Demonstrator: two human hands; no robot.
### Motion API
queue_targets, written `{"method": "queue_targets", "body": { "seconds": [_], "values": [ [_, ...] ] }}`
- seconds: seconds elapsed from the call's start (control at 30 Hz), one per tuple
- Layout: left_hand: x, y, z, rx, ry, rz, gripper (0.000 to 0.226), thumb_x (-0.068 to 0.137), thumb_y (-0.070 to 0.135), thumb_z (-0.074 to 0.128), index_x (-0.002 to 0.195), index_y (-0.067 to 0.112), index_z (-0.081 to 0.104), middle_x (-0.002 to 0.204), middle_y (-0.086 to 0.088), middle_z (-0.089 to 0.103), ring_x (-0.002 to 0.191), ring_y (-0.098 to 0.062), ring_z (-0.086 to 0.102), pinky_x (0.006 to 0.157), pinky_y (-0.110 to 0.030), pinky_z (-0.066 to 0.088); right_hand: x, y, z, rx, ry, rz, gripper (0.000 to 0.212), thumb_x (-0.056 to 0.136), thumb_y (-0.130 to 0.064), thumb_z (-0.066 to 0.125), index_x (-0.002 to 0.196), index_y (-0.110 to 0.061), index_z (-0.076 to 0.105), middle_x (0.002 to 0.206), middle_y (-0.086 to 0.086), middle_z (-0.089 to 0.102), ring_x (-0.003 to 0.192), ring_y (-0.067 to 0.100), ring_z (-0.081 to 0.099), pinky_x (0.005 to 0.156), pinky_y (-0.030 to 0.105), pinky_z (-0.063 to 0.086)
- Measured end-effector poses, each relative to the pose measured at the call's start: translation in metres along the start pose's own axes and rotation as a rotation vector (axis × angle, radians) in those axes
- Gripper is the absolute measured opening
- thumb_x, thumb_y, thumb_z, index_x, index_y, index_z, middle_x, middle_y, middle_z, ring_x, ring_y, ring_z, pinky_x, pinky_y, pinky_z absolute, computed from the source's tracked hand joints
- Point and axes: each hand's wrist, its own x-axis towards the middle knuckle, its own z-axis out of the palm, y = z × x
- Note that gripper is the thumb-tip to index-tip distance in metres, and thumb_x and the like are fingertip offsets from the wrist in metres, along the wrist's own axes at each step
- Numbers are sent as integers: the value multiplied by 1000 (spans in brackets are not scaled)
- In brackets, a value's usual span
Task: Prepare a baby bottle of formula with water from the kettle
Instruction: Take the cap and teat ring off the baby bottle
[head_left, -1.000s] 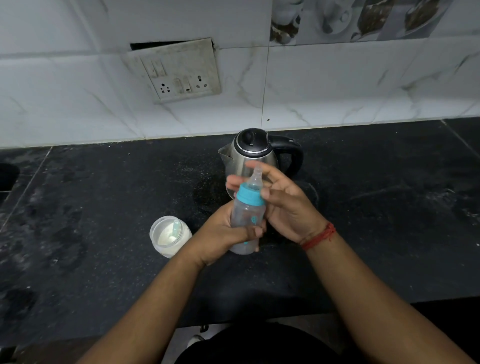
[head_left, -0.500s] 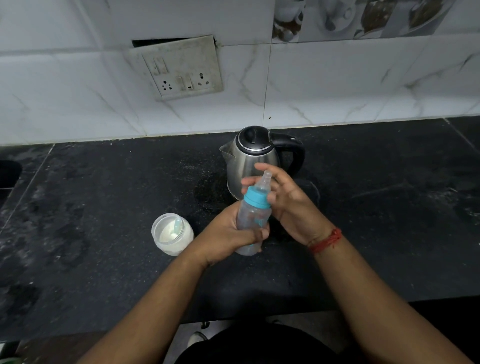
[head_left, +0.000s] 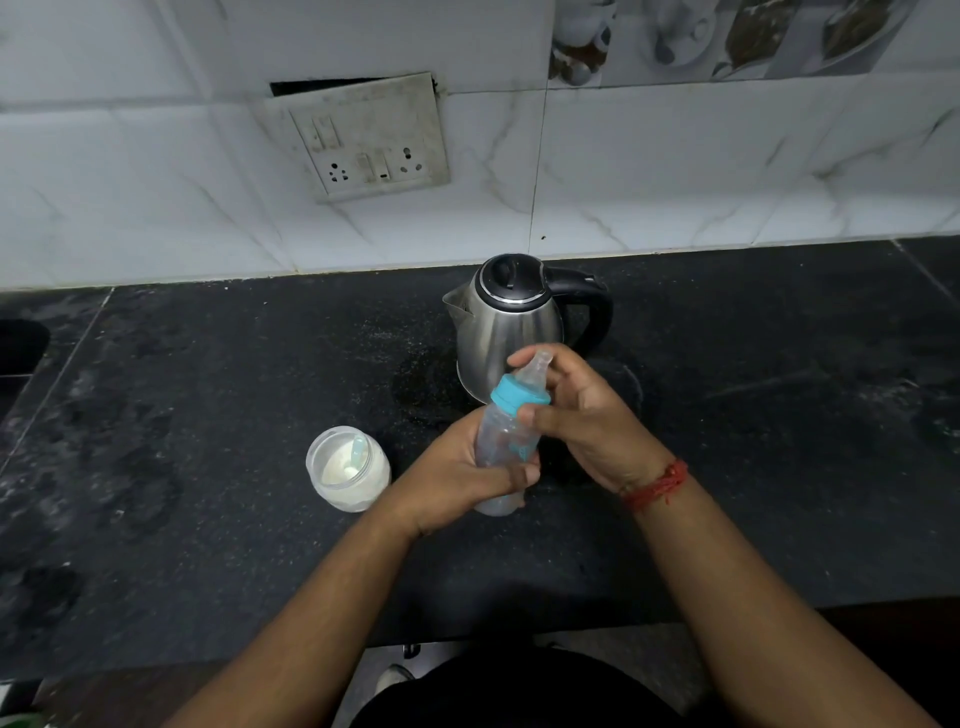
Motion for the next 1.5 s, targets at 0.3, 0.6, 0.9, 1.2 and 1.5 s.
{"method": "queue_targets", "body": {
  "seconds": [0.3, 0.6, 0.9, 1.2, 1.5],
  "values": [
    [5, -15, 3, 71, 237, -22, 57, 78, 31, 74, 128, 42, 49, 115, 25, 67, 113, 2, 62, 94, -23, 48, 2, 4, -30, -525, 439, -124, 41, 82, -12, 82, 114, -27, 62, 114, -6, 66, 105, 10, 67, 89, 30, 56],
    [34, -58, 25, 399, 447, -4, 58, 81, 9, 85, 127, 28, 57, 129, 4, 54, 110, 12, 55, 91, -4, 40, -26, 88, -68, -1436, 335, 64, 51, 71, -31, 87, 115, -16, 65, 110, 4, 65, 106, 27, 59, 108, 43, 41],
    [59, -93, 36, 505, 480, -167, 44, 77, 13, 81, 113, 27, 60, 112, 4, 68, 104, -16, 65, 89, -24, 50, -20, 117, -75, -1608, 280, 146, 48, 71, -36, 83, 112, -15, 68, 107, 6, 67, 108, 28, 58, 122, 49, 24],
    [64, -94, 36, 550, 498, -186, 38, 84, 16, 79, 112, 28, 55, 111, 1, 68, 102, -18, 65, 92, -37, 52, -19, 119, -78, -1668, 263, 174, 52, 72, -39, 83, 115, -16, 65, 110, 4, 68, 111, 27, 58, 124, 49, 20],
    [49, -89, 20, 647, 379, -105, 89, 71, 17, 91, 144, 15, 39, 139, 0, 41, 120, -3, 48, 104, -23, 43, -22, 93, -72, -1600, 230, 174, 84, 76, -50, 78, 146, -19, 43, 143, 1, 54, 143, 26, 37, 125, 55, 12]
  ]
}}
